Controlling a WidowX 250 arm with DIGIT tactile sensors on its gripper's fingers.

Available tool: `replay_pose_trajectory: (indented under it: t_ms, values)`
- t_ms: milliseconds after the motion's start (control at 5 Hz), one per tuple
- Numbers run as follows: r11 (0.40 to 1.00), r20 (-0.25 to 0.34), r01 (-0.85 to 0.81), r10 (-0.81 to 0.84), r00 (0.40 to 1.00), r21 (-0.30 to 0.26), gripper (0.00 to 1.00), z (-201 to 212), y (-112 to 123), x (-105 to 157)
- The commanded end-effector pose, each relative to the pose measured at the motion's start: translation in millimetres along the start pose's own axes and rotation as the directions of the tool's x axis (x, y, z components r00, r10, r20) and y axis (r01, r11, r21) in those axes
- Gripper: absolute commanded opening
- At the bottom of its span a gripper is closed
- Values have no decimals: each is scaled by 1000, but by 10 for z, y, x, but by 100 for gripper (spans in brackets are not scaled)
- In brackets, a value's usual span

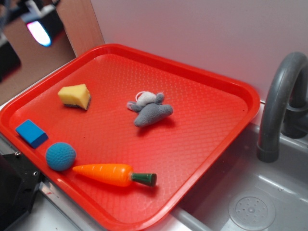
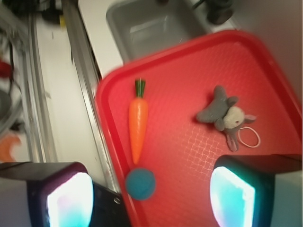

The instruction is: Grab the carrot.

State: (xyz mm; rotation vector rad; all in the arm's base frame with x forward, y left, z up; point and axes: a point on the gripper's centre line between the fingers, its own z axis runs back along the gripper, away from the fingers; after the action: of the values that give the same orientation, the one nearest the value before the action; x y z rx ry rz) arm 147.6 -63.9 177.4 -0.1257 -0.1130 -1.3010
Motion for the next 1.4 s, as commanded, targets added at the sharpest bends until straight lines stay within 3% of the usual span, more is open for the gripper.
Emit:
replay_pose_trajectory:
  t_ms: [0,200,400,600,1200]
  values:
    - [965,-116,258,-261,958,-40,100,-549,-112,322]
    - [972,-170,228,-235,957,-55,100,-922,-120,384]
    - [997,-249,65,-73,966,-42,100,-1249,-152,401]
    - [995,-287,-95,91,954,-2,100,-1379,-244,431]
    - [987,-326,-162,154,933,2,100,-1621,-198,314]
